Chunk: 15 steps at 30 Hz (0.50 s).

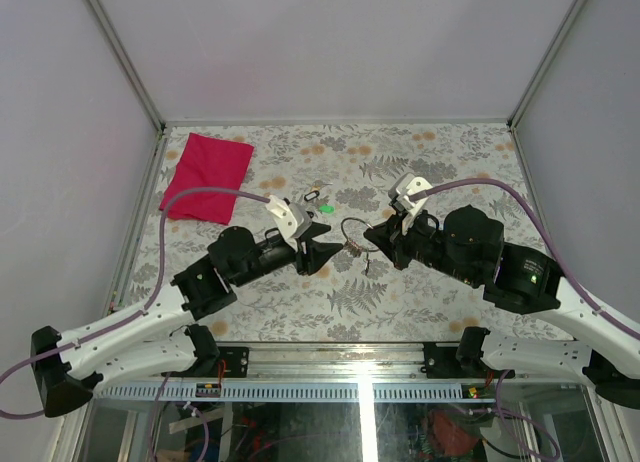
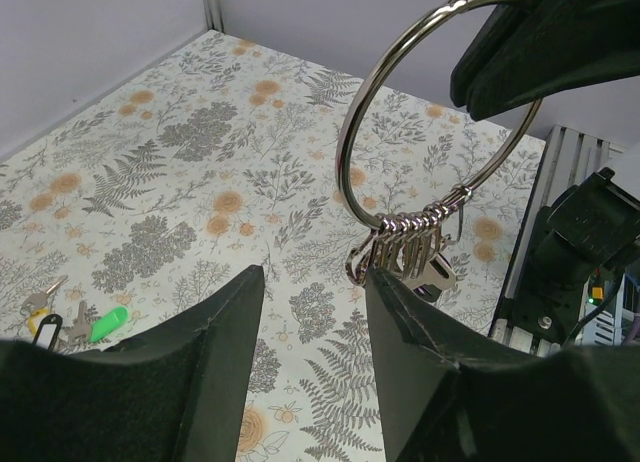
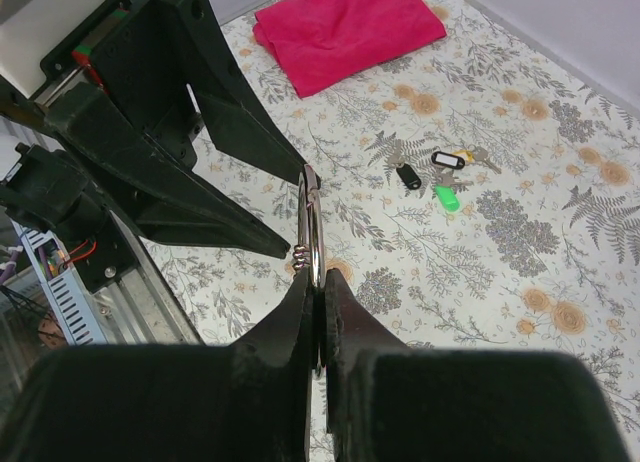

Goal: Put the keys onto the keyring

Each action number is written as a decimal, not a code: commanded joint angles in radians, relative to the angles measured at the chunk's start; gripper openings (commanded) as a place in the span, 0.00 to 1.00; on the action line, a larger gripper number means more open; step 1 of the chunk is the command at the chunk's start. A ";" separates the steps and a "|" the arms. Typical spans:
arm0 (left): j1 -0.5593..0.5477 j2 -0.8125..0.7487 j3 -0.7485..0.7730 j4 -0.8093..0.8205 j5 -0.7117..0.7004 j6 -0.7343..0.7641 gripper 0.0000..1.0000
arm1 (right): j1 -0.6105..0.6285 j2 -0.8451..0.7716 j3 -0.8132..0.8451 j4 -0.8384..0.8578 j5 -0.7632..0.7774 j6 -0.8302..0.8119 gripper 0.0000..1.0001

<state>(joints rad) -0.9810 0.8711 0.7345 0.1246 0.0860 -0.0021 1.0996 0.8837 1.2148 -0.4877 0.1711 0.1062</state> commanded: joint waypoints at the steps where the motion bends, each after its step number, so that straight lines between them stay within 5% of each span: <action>1: -0.004 0.007 0.010 0.071 0.011 -0.001 0.47 | 0.007 -0.003 0.041 0.073 -0.010 0.016 0.00; 15: -0.008 0.026 0.022 0.079 0.017 0.002 0.47 | 0.007 -0.001 0.027 0.089 -0.023 0.025 0.00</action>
<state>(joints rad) -0.9817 0.8967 0.7345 0.1268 0.0902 -0.0017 1.0996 0.8837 1.2148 -0.4801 0.1631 0.1177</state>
